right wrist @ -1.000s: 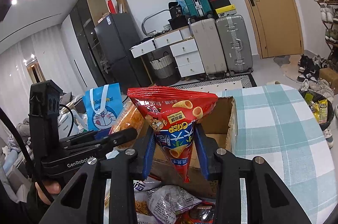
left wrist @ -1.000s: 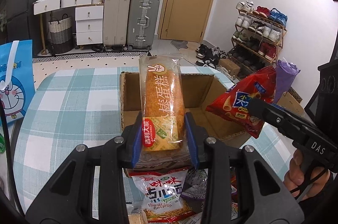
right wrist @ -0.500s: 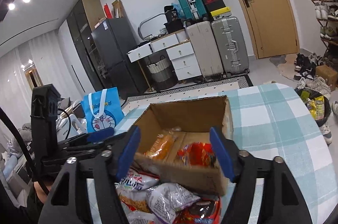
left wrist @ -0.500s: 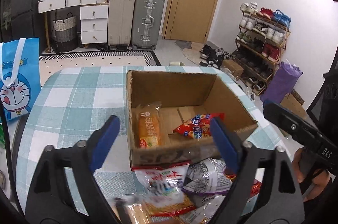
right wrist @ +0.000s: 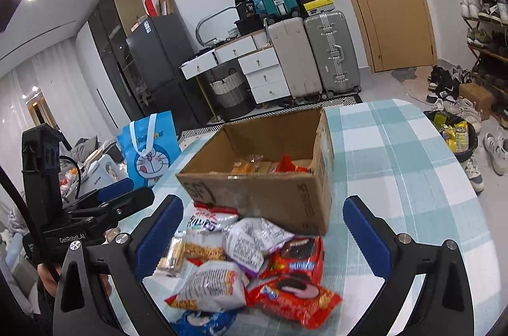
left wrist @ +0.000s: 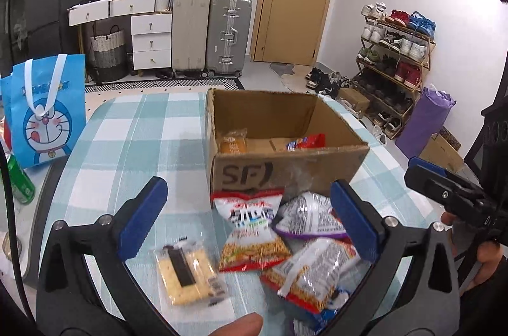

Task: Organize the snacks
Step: 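Withdraw both grippers from the box back toward the snack pile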

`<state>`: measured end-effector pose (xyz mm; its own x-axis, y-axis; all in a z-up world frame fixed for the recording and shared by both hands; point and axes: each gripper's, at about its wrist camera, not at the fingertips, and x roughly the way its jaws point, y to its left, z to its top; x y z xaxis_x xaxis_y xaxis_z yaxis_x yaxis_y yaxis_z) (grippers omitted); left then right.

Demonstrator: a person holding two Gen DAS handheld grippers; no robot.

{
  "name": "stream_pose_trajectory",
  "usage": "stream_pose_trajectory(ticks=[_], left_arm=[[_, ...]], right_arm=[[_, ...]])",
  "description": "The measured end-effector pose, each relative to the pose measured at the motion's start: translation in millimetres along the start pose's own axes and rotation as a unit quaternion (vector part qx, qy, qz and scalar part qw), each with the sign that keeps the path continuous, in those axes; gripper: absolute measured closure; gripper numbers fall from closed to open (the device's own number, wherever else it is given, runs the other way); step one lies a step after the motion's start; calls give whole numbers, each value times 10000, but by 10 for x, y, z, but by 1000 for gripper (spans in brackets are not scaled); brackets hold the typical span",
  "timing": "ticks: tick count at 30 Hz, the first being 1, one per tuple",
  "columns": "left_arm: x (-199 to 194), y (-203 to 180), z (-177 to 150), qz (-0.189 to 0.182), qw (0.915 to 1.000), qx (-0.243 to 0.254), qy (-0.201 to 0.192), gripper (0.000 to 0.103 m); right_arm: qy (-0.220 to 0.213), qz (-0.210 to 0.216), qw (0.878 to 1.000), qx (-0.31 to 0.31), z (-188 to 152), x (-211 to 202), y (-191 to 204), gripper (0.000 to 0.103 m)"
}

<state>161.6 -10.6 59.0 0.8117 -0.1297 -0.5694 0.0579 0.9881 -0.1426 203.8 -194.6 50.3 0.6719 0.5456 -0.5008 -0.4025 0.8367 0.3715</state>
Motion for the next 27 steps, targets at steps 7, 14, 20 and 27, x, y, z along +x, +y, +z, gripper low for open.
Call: stream_pose_trajectory(ticks=[7,14,20,27], left_arm=[[-288,19,-345,86,9999,77,123,1],[-418,79,-534,202,9995,24,228,1],[-469,178,-619,224,9993,-143,272,1],[-439,381,-773,419,9980,-252,405,1]], right_arm=[[-13,57,10000,-19,-212,-271,37,1],[125,-86,9997,174,-393,-362,-120,0],[325,-346,9981,405,-525,-323,-296,0],[441,-469,9976,272,-572,-259,-267,0]])
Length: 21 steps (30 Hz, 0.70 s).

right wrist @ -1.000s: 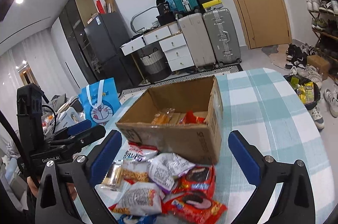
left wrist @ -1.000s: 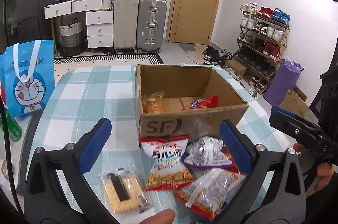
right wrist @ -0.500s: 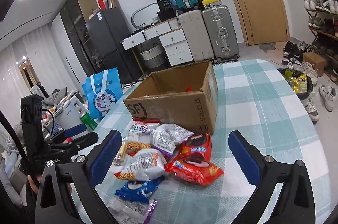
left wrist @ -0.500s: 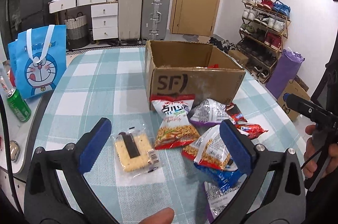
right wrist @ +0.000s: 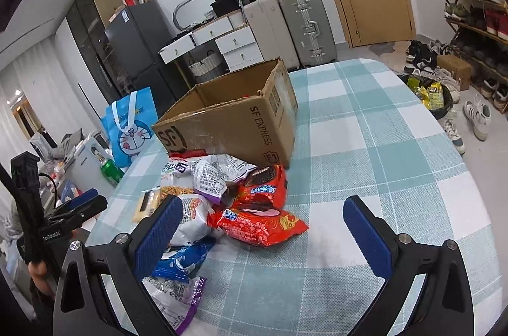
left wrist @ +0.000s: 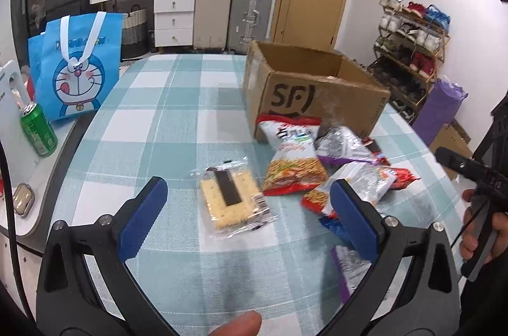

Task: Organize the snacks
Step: 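Withdraw both grippers from the box back toward the snack pile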

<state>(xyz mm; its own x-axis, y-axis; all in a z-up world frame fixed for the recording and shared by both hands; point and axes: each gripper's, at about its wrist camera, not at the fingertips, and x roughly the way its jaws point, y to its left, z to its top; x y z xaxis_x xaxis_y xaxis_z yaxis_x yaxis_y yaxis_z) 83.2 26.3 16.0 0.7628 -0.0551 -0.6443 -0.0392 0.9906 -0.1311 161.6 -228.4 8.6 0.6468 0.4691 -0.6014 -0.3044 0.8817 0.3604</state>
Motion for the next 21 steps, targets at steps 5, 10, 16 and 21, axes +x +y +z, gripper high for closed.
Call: stream_pose_trajectory(ticks=[5,10,16,21], left_arm=[[200,123,-52,108,9994,-223,229,1],[425,172,-147,302,9983,-227,433,1],[613,264,-219,303,9970,-389,601,1],[721,296,-251,302,9961,-395,724,1]], right_arm=[[26,-136,9999,-24,3,-2,46,0],[114,-312,9994,-61,-1,8,89,0],[391,-410,9984,-57,-46,144,74,0],[590,-486,9971,-65,-104,273,56,0]])
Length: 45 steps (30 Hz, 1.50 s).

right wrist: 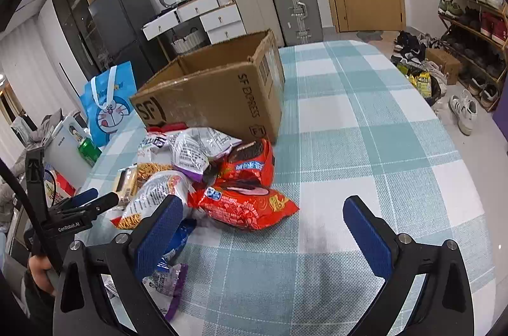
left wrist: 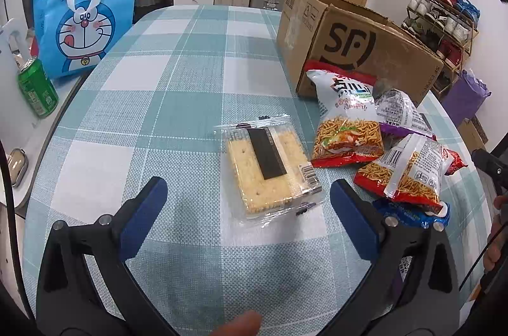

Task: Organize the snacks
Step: 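Withdraw both grippers from the box back toward the snack pile, then grasp the red biscuit packet with the right gripper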

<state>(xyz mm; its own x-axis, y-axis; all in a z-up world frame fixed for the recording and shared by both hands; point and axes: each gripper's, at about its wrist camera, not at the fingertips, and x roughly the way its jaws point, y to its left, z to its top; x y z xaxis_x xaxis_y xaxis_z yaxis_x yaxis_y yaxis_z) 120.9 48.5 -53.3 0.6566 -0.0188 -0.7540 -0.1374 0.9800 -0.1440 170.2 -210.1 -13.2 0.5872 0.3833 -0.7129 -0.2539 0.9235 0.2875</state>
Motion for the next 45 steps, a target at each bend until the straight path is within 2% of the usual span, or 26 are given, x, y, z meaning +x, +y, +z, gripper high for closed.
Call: stream_pose_trajectory(ticks=[12,22,24,27,32,42,45], left_arm=[[49,-38,-25,107,9998,153,59,1],[60,-46,-34,139,9997,168,92,1],[58,-45,-34,151,9997,162,101,1],[64,-31,-35,141,9997,132,117,1],[80,-7,-31,139,9998,82,136,1],[91,-8,-32,149,9997,80,150,1],[95,-9,-35,155,9997,80,159,1]], right_arm=[[401,-100,9991,-126,-98,275,33,0],[626,-475,9962,-371,-83,514,146,0],[652,-658,9952,-316,-74,569,169,1],[678,-671,9952,-232,-55,634,178,1],[558,-770,9953,-197,-45,645,161,1],[365,-681,9970,-24,6,529,15,1],[317,-601,9977,-38,10,509,22,5]])
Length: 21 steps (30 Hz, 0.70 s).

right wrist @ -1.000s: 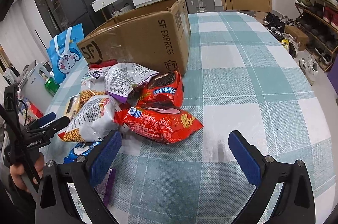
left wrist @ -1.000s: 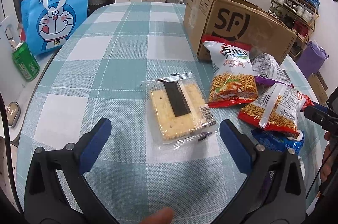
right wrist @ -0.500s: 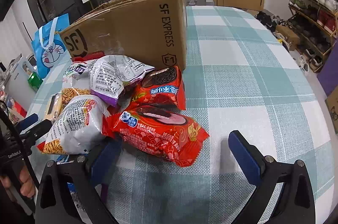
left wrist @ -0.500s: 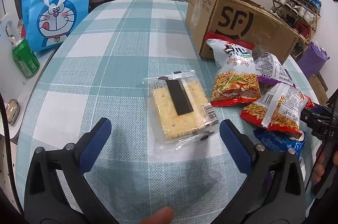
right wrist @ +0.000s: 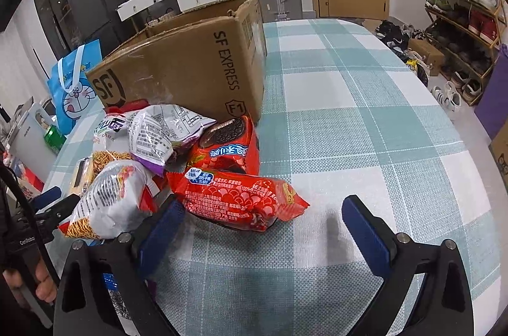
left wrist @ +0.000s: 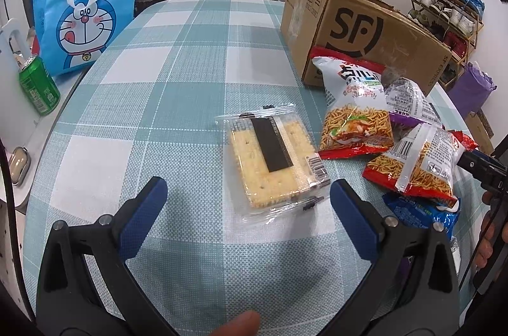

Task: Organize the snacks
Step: 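Grasp the red biscuit packet with the right gripper, then grasp the cracker packet with left gripper while right gripper holds the red packet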

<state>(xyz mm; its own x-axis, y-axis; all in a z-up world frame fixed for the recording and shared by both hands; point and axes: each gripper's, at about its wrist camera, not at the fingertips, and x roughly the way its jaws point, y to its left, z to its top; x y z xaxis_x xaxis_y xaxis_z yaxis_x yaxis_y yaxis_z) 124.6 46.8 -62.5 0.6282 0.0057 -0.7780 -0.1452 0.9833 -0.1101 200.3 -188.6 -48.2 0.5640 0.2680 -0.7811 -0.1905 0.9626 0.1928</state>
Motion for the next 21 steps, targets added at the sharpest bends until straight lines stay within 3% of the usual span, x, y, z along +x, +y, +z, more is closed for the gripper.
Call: stream_pose_trajectory(ticks=[14,21], left_arm=[[6,0,1,-2,10000,-3,2,1],[15,7,-7,2,10000,-25,14,1]], right_arm=[[-268,244,9992,-151,-16,-117,95,44],[-406,374,9984,-136,-12,-223,83,48]])
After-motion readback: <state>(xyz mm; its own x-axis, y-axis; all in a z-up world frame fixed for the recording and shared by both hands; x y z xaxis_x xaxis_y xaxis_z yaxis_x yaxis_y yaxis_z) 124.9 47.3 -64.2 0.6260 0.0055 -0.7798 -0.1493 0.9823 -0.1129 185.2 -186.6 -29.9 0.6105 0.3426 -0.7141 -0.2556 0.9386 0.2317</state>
